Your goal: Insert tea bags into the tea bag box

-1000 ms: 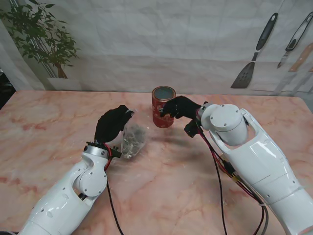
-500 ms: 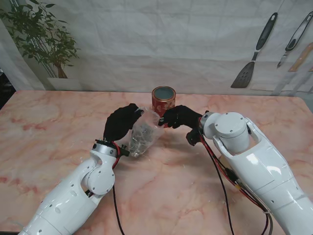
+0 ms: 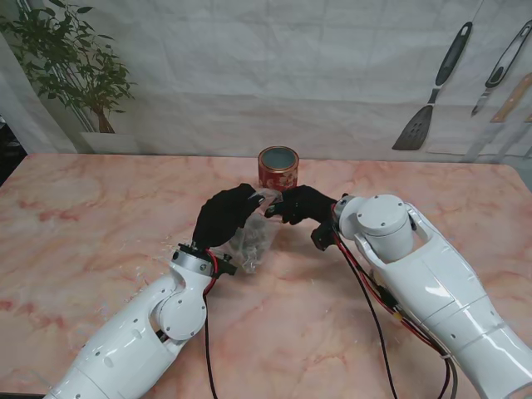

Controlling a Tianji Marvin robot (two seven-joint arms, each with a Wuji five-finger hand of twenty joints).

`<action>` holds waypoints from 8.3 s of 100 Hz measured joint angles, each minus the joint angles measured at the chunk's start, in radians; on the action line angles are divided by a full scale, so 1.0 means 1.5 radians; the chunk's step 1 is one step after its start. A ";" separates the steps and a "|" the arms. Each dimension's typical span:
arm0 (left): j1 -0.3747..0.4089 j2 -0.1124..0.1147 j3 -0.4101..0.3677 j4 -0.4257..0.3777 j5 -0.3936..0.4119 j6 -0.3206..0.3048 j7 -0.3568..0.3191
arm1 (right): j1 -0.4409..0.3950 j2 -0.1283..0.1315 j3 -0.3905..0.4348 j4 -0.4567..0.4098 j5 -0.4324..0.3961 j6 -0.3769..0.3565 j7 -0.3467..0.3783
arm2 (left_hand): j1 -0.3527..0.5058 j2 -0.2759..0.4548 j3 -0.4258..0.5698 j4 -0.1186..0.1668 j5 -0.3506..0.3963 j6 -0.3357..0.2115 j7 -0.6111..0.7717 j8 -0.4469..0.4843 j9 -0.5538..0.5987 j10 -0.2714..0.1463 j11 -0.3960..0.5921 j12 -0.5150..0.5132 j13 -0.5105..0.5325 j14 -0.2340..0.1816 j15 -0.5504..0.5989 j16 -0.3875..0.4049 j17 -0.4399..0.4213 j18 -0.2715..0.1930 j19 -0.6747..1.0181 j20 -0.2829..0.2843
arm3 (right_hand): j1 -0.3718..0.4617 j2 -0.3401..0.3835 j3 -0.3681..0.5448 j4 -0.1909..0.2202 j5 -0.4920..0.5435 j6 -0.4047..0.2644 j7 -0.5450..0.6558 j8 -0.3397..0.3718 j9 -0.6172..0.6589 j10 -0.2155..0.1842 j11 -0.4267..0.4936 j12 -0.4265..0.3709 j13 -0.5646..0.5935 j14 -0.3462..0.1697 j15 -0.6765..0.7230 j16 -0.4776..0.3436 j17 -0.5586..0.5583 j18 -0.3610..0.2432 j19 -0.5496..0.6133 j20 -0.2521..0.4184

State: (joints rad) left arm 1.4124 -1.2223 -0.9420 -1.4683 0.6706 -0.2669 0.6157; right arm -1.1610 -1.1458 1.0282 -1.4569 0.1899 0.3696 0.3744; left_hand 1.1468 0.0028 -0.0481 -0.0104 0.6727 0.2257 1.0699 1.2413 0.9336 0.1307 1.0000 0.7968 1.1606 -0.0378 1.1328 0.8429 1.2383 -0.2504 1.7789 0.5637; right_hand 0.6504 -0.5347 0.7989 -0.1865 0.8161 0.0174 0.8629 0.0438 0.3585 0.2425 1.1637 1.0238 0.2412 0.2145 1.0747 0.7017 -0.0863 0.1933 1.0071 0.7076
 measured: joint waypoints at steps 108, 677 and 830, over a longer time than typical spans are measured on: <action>0.000 -0.013 0.042 0.019 -0.041 -0.095 -0.016 | 0.030 -0.006 -0.074 0.031 -0.071 0.052 -0.028 | 0.000 0.000 0.000 0.000 0.000 0.000 0.000 0.000 0.000 0.000 0.000 0.000 0.000 0.000 0.000 0.000 0.000 0.000 0.000 0.000 | -0.122 -0.092 0.069 0.038 0.004 0.056 -0.139 0.158 0.041 -0.031 0.048 0.025 0.073 -0.009 0.022 0.049 0.050 0.017 0.101 0.000; 0.051 0.007 -0.106 -0.005 -0.022 0.025 -0.027 | 0.191 -0.160 -0.037 0.219 0.040 0.043 -0.393 | 0.000 0.000 0.000 0.000 0.000 0.000 0.000 0.000 0.000 0.000 0.000 0.000 0.000 0.000 0.000 0.000 0.000 0.000 0.000 0.000 | 0.107 0.063 0.042 -0.008 -0.045 0.169 0.135 0.310 -0.066 -0.015 -0.067 -0.066 -0.056 -0.015 -0.066 -0.059 -0.007 -0.008 -0.083 0.001; 0.051 0.007 -0.107 -0.003 -0.024 0.020 -0.026 | 0.215 -0.189 -0.039 0.251 0.029 0.146 -0.436 | 0.000 0.000 0.000 0.000 0.000 0.000 0.000 0.000 0.000 0.000 0.000 0.000 0.000 0.000 0.000 0.000 0.000 0.000 0.000 0.000 | 0.081 0.047 0.046 -0.008 -0.031 0.157 0.167 0.268 -0.041 -0.012 -0.050 -0.066 -0.035 -0.016 -0.041 -0.050 -0.001 -0.008 -0.050 0.002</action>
State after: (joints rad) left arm 1.4890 -1.2121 -1.1024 -1.4725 0.6347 -0.2362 0.5771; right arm -0.8385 -1.4300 0.9697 -1.0798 0.2341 0.5883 -0.2793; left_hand 1.1468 0.0028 -0.0479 -0.0104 0.6727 0.2257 1.0703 1.2410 0.9336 0.1307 1.0002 0.7968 1.1606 -0.0378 1.1327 0.8422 1.2383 -0.2504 1.7792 0.5636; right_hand 0.7718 -0.4639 0.8675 -0.1981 0.7702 0.2532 1.1135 0.4453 0.2965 0.2245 1.0881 0.9250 0.1880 0.1909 1.0129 0.6270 -0.0880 0.1808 0.9319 0.7099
